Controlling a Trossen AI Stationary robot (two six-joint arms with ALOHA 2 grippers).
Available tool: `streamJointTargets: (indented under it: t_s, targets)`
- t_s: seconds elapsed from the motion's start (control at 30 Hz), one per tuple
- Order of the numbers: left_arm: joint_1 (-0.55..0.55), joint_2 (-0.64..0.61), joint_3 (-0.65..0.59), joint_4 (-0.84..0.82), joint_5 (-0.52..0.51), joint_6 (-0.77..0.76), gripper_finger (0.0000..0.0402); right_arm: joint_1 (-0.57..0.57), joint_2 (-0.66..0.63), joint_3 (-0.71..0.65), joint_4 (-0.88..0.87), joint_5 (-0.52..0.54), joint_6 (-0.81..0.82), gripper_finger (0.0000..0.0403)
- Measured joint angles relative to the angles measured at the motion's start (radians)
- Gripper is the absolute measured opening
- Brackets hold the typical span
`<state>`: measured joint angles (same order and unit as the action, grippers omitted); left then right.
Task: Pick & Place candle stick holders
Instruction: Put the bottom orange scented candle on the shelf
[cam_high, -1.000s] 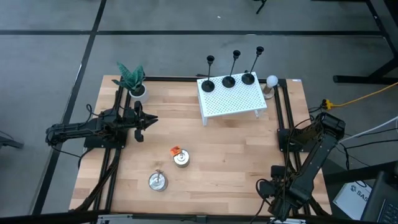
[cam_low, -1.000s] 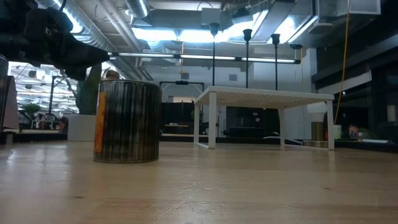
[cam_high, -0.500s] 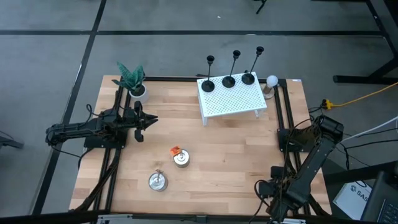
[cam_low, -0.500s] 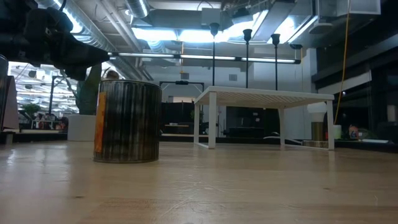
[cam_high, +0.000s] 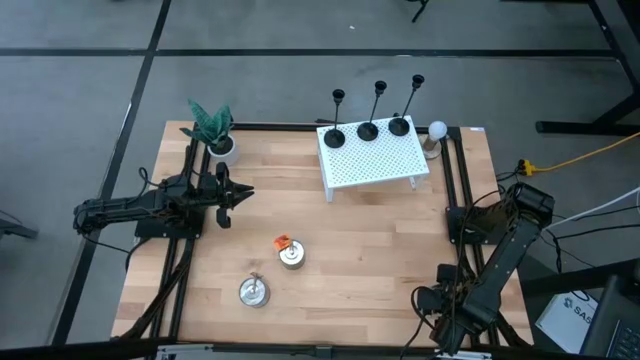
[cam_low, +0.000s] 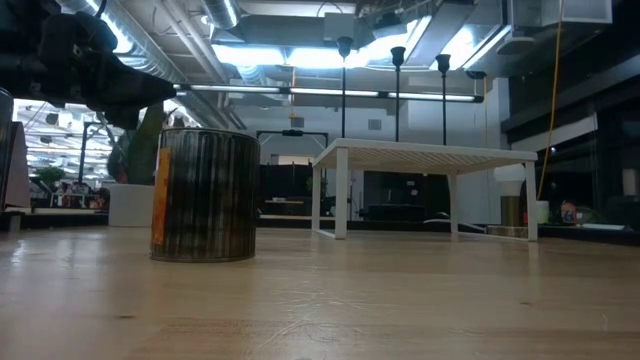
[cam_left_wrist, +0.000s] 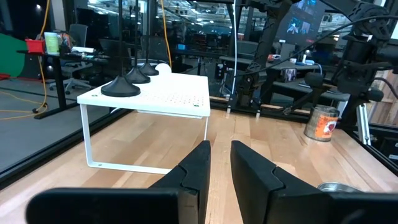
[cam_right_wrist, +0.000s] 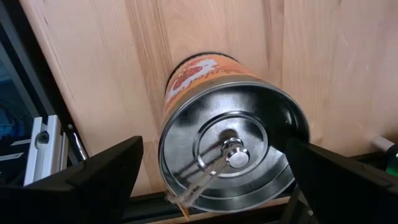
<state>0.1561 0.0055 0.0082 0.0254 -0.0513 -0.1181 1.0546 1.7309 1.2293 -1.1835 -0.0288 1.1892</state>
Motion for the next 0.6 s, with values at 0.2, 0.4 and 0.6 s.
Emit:
streamJointTargets:
  t_s: [0.2,0.4,0.6]
  targets:
    - [0.0,0.0,0.0,0.0,0.0,0.0,0.0059,0.0,0.0,-0.002,0.001,0.002,-0.003,0.0399]
    - [0.0,0.0,0.0,0.0,0.0,0.0,0.0059,0.0,0.0,-0.002,0.003,0.002,-0.009,0.0399]
    - [0.0,0.0,0.0,0.0,0.0,0.0,0.0059,0.0,0.0,-0.003,0.001,0.02,-0.011,0.0399]
